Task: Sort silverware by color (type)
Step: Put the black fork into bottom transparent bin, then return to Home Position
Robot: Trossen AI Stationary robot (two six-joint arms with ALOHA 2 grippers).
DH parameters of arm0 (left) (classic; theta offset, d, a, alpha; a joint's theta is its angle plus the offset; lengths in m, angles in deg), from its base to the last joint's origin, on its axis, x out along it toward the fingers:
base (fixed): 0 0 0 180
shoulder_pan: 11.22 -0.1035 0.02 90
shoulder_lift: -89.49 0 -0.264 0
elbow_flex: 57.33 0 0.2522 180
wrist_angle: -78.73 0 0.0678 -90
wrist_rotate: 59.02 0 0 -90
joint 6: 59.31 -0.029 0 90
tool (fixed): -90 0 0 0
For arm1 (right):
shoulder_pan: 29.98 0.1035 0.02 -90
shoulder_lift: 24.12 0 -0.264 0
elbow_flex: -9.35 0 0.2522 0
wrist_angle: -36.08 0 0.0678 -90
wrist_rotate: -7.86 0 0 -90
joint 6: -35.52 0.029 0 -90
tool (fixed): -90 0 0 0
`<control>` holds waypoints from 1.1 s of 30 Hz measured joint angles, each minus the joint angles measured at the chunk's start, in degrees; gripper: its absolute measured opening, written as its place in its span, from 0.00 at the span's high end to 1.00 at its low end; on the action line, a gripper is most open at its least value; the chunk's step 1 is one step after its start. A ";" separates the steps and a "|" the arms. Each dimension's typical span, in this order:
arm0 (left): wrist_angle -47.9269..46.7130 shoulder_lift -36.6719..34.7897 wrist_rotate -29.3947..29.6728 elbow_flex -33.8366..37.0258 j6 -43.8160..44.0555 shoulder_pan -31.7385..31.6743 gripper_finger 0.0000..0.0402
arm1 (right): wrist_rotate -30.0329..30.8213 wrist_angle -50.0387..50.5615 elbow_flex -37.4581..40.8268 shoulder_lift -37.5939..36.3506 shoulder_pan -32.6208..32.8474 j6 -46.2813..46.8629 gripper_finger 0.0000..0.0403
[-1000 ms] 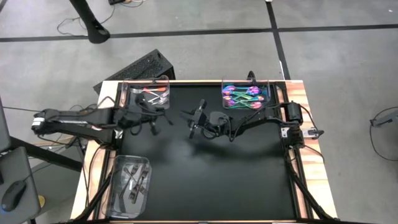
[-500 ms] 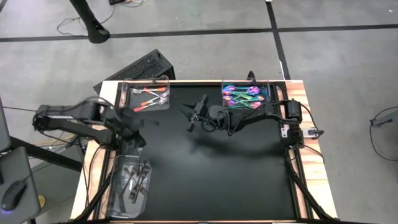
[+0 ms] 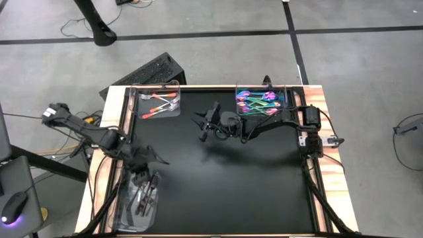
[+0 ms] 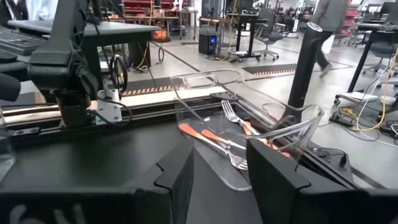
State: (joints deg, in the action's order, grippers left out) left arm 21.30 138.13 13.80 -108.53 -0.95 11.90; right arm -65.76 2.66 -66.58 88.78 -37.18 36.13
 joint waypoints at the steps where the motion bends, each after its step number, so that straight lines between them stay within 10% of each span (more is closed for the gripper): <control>1: -0.06 -0.01 1.51 0.01 1.10 1.00 1.00 | 0.00 0.00 0.00 0.00 -0.07 -0.02 0.58; 13: -1.00 -0.05 7.88 0.01 4.44 5.06 0.76 | -0.86 0.38 0.00 0.00 -0.21 -0.13 0.58; 21: -4.23 -2.13 10.40 -0.41 8.14 4.82 0.67 | -15.34 6.23 0.02 -1.62 0.04 4.33 0.60; 33: -7.49 -8.15 33.78 -10.53 -9.12 1.74 0.68 | -22.75 21.60 4.86 -18.85 0.80 2.51 0.73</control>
State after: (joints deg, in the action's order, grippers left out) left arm 13.81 129.98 47.58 -119.06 -10.07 13.64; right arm -88.51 24.26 -61.72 69.93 -36.38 38.63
